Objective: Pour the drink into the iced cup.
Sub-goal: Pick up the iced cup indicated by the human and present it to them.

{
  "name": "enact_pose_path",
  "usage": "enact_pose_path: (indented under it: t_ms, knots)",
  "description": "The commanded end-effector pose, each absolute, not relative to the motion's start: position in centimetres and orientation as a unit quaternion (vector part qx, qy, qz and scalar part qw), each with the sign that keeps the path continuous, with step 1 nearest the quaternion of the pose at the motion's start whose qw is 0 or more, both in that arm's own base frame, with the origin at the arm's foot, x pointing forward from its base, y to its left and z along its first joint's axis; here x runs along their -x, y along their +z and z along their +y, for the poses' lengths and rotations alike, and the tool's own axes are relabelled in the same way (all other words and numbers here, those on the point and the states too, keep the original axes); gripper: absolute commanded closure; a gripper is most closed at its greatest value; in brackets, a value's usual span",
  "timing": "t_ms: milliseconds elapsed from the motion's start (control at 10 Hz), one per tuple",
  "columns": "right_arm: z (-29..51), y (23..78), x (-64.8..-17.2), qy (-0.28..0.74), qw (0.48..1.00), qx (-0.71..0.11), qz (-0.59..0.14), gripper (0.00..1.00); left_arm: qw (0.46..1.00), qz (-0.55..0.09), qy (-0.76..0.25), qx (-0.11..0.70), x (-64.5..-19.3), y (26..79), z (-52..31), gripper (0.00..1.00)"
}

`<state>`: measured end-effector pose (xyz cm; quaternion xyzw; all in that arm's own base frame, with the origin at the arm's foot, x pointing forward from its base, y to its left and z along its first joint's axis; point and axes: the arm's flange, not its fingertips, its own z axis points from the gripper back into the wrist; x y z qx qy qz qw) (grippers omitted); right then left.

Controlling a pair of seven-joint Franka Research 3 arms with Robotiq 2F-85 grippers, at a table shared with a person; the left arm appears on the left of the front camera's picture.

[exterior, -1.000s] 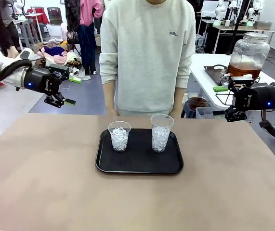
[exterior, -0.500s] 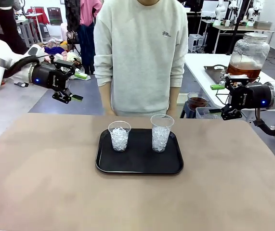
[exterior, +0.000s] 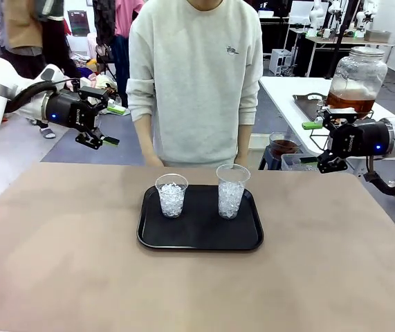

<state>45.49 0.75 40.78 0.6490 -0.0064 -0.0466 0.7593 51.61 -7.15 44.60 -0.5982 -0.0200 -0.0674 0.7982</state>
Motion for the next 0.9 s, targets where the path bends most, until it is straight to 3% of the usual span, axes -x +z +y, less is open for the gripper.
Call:
enact_pose_path:
  t_ms: [0, 800]
  knots:
    - [0.71, 40.90, -45.48, -0.046, 0.759, -0.650, -0.008, 0.00, 0.799, -0.020, -0.063, 0.598, -51.62, 44.75, -7.10, 0.00]
    - [0.71, 40.90, -45.48, -0.046, 0.759, -0.650, -0.008, 0.00, 0.799, -0.020, -0.063, 0.598, -51.62, 44.75, -7.10, 0.00]
